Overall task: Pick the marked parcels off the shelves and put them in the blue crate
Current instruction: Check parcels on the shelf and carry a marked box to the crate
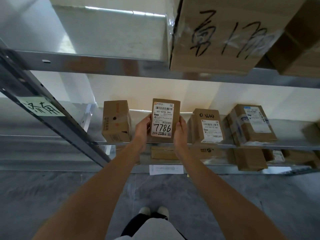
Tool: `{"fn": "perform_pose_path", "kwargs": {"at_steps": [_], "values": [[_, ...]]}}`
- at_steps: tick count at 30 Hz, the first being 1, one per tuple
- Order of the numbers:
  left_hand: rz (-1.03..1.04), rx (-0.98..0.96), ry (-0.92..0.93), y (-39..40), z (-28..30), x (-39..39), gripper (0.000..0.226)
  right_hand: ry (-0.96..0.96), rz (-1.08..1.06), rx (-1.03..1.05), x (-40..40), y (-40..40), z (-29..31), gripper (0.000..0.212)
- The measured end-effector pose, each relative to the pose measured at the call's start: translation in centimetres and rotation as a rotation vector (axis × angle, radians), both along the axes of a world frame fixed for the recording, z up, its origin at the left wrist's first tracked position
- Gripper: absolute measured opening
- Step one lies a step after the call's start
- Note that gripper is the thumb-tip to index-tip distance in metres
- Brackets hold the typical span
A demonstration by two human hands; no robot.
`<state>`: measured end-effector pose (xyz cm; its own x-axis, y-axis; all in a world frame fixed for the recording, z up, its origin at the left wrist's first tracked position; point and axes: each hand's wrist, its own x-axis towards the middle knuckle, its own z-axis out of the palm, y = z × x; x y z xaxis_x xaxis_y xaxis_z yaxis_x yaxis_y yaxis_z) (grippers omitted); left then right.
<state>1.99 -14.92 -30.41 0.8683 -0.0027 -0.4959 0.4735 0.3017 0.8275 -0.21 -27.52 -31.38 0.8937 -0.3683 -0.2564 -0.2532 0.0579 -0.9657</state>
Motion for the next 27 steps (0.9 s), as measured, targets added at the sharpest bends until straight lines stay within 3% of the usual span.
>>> {"fn": "perform_pose_path", "kwargs": {"at_steps": [8,11,13,16,18,19,22,25,27], "values": [[-0.006,0.07,0.163,0.3,-0.5,0.0,0.026,0.351,0.108,0.016,2.2,-1.8,-0.2,0.036],[-0.004,0.08,0.157,0.1,0.4,-0.5,0.026,0.38,0.106,0.052,2.4,-1.8,0.1,0.036],[0.064,0.189,0.085,0.5,1.1,-1.1,0.02,0.313,0.004,-0.064,2.6,-1.2,0.2,0.036],[0.244,0.391,-0.197,2.2,2.3,-1.5,0.022,0.044,-0.263,-0.347,2.4,0.1,0.8,0.029],[0.298,0.596,-0.35,3.5,3.0,-1.3,0.023,-0.135,-0.224,-0.481,2.0,2.0,1.5,0.024],[0.296,0.79,-0.386,4.3,3.2,-1.0,0.023,-0.196,-0.158,-0.542,1.8,3.4,1.7,0.024],[0.216,1.34,-0.231,6.6,3.0,-0.1,0.061,-0.295,0.017,-0.587,1.4,7.8,1.5,0.024],[-0.053,1.387,0.014,8.7,2.3,0.4,0.102,-0.205,0.214,-0.477,1.2,10.9,0.6,0.026],[-0.213,1.347,0.037,9.7,1.4,0.5,0.109,-0.043,0.31,-0.4,1.4,11.8,0.0,0.032]]}}
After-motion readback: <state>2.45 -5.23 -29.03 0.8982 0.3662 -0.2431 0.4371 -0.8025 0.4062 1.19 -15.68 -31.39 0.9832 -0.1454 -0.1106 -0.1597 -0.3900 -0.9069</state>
